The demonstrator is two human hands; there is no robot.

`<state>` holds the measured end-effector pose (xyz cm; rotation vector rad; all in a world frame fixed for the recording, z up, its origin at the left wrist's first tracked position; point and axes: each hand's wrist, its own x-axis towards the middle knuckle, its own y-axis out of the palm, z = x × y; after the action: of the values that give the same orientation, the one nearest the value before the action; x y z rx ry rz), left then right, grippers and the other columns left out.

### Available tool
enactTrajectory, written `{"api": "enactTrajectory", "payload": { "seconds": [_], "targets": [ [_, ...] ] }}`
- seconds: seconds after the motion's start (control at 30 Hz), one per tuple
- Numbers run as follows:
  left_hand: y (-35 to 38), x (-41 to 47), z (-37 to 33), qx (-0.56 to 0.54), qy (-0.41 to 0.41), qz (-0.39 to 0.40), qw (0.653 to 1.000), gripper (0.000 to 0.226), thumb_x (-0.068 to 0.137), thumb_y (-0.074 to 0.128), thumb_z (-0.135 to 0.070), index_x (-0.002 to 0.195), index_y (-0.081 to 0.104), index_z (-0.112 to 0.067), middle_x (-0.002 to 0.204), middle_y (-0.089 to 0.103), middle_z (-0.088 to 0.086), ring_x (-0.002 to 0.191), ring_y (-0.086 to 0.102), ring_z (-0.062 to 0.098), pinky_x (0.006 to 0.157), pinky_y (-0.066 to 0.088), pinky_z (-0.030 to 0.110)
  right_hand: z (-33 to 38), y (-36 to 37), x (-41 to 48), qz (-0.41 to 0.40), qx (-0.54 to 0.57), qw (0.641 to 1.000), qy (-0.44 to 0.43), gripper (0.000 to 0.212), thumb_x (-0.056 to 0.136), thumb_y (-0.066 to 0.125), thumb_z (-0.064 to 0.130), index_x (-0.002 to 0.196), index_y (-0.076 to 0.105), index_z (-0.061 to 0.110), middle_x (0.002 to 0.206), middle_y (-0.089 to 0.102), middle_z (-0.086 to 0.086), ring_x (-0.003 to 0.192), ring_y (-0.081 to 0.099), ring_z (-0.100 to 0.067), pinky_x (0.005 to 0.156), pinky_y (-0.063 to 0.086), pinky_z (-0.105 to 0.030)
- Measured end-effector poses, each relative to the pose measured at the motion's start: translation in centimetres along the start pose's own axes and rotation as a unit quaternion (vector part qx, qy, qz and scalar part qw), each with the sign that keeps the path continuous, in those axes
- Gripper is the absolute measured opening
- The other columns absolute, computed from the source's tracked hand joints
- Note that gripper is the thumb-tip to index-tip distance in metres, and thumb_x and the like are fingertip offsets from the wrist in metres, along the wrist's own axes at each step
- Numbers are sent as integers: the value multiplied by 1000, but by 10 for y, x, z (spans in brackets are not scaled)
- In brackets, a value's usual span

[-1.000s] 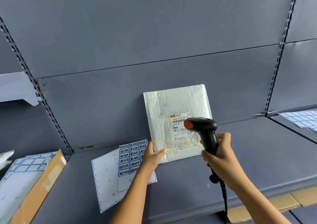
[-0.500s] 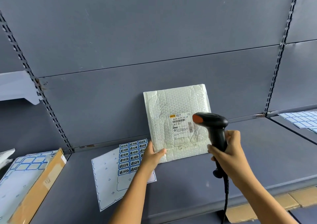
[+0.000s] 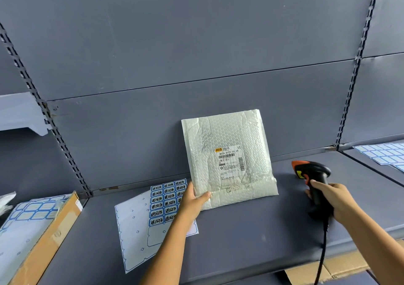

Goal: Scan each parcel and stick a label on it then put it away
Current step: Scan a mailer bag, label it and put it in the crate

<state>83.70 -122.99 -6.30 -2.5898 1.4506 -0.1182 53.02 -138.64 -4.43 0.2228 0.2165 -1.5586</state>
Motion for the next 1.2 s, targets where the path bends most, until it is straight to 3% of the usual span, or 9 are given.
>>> {"api": "enactTrajectory", "payload": {
  "seconds": [0.17, 0.3, 0.4, 0.5, 0.6, 0.73, 0.87, 1.0, 1.2],
  "targets": [
    [0, 0, 1, -4, -6, -3, 1000, 42, 88, 65, -15, 125, 46, -23, 122, 59, -3, 111, 57, 13, 101, 44, 35, 0, 8, 2, -63, -173, 981, -60, 29, 86, 66, 21, 87, 57, -7, 72, 56, -17, 74, 57, -36, 69, 44, -40],
    [1, -3, -2, -7, 1, -1, 1000, 38, 89, 64, -14, 120, 46, -28, 118, 60, -5, 106, 58, 10, 98, 45, 32, -4, 14, -6, -170, -361, 913, -85, 60, 87, 63, 35, 121, 41, -10, 123, 45, -29, 121, 36, -44, 100, 31, -47],
    [0, -4, -3, -6, -5, -5, 1000, 40, 89, 64, -15, 123, 47, -25, 121, 59, -4, 111, 57, 14, 101, 44, 35, -10, 14, -10, -215, -444, 845, -207, 57, 83, 65, 29, 121, 41, -6, 131, 35, -26, 120, 31, -41, 98, 28, -50],
    [1, -6, -7, -22, -3, -12, 1000, 29, 87, 65, -10, 106, 53, -28, 117, 62, -2, 107, 60, 14, 100, 46, 37, -4, 21, -11, -159, -493, 804, -292, 55, 77, 71, 24, 117, 47, -4, 126, 42, -25, 116, 35, -41, 93, 30, -49],
    [3, -13, -14, -44, 5, -14, 999, 28, 87, 64, -5, 100, 55, -27, 113, 65, -2, 101, 62, 10, 93, 48, 31, 8, 38, -20, -11, -407, 858, -313, 55, 82, 69, 30, 126, 49, 2, 127, 52, -17, 122, 42, -35, 96, 31, -39],
    [-2, -25, -29, -56, 7, 10, 998, 29, 86, 66, -5, 103, 56, -26, 112, 66, -3, 102, 63, 10, 91, 50, 30, 24, 52, -50, 177, -99, 961, -187, 58, 85, 69, 9, 134, 38, 9, 126, 53, -4, 108, 58, -21, 84, 47, -26],
    [-6, -43, -40, -112, -24, 70, 991, 30, 86, 65, -8, 114, 57, -14, 109, 69, 0, 99, 66, 13, 83, 52, 26, 30, 52, -59, 241, -47, 959, -141, 30, 84, 66, 1, 112, 56, 4, 94, 70, -10, 73, 69, -16, 58, 54, -23],
    [-18, -62, -45, -16, -44, 95, 994, 32, 91, 56, -39, 99, 59, -8, 94, 66, 2, 84, 62, 12, 74, 48, 21, 29, 42, -54, 244, -65, 961, -114, 28, 81, 66, 0, 108, 61, 6, 95, 70, -13, 75, 68, -24, 65, 53, -33],
    [-58, -66, -28, -94, -71, -69, 991, 15, 97, 50, -15, 92, 62, -9, 81, 66, 7, 64, 61, 18, 59, 49, 23, 14, 31, -42, 233, -131, 960, -90, 28, 78, 70, -1, 102, 62, 10, 97, 69, -19, 88, 64, -39, 82, 50, -45]
  ]
}}
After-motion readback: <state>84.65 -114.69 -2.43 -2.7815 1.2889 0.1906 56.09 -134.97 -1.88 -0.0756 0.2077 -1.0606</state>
